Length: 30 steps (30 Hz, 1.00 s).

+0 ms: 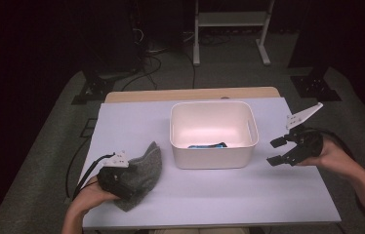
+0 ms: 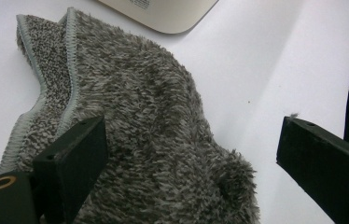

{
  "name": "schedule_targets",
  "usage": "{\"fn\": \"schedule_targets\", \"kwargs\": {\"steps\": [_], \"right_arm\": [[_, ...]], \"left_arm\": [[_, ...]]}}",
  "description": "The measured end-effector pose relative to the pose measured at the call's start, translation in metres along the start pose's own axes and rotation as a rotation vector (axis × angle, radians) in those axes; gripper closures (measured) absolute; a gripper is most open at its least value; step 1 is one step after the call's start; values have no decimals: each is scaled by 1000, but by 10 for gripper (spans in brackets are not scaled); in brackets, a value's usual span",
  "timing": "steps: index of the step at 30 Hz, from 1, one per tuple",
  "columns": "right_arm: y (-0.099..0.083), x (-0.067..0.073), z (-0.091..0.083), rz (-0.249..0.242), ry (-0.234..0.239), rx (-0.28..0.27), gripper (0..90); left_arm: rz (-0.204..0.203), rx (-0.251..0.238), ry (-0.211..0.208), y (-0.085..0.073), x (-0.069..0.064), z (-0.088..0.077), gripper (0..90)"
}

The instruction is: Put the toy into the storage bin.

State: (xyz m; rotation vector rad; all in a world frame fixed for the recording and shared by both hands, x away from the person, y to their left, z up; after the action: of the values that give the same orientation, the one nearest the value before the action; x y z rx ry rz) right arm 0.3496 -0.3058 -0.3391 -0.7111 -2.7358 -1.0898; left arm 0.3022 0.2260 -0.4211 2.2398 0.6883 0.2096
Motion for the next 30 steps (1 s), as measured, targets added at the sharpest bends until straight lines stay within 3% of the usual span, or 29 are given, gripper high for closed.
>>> {"fn": "schedule_targets", "kwargs": {"steps": [18,30], "right_arm": [[-43,-8,23,75,17,-21,197],[-74,-11,32,131,27,-91,192]], "left_arm": [[3,-11,5,2,-1,-3,83],[3,-14,15,3,-1,-4,83]]}}
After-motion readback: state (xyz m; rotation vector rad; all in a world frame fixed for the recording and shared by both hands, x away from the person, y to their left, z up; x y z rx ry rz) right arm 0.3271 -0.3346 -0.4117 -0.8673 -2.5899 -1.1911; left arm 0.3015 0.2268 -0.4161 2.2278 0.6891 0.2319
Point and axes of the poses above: each handheld gripper's, and its own axes: z roughly forward along the jaws, y roughly out of its top, x roughly to its left, the point moved 1 cm from there along z, roughly forward along the jaws, and after that the axes turned 5 degrees about y, right-handed, at the moved point
